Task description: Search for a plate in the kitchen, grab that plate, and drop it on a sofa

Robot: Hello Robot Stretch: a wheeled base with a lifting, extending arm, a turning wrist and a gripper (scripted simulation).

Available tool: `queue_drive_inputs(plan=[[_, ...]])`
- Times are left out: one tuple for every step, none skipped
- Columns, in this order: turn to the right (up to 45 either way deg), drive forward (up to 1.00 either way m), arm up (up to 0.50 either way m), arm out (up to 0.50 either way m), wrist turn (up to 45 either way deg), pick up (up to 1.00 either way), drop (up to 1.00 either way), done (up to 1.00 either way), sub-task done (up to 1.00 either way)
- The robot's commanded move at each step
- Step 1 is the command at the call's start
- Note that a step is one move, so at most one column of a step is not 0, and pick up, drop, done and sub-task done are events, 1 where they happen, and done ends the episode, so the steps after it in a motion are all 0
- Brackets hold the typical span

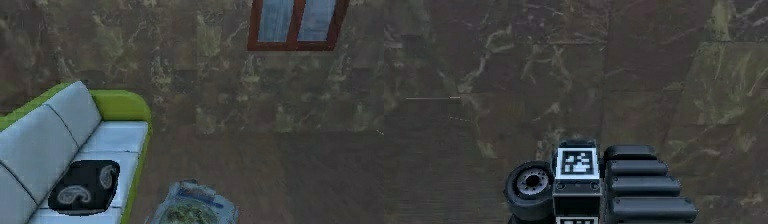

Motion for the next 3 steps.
queue_drive_inputs(plan=[[0.0,1.0,0.0,0.0,0.0,0.0,0.0,0.0,0.0],[0.0,0.25,0.0,0.0,0.0,0.0,0.0,0.0,0.0],[45.0,0.0,0.0,0.0,0.0,0.0,0.0,0.0,0.0]])
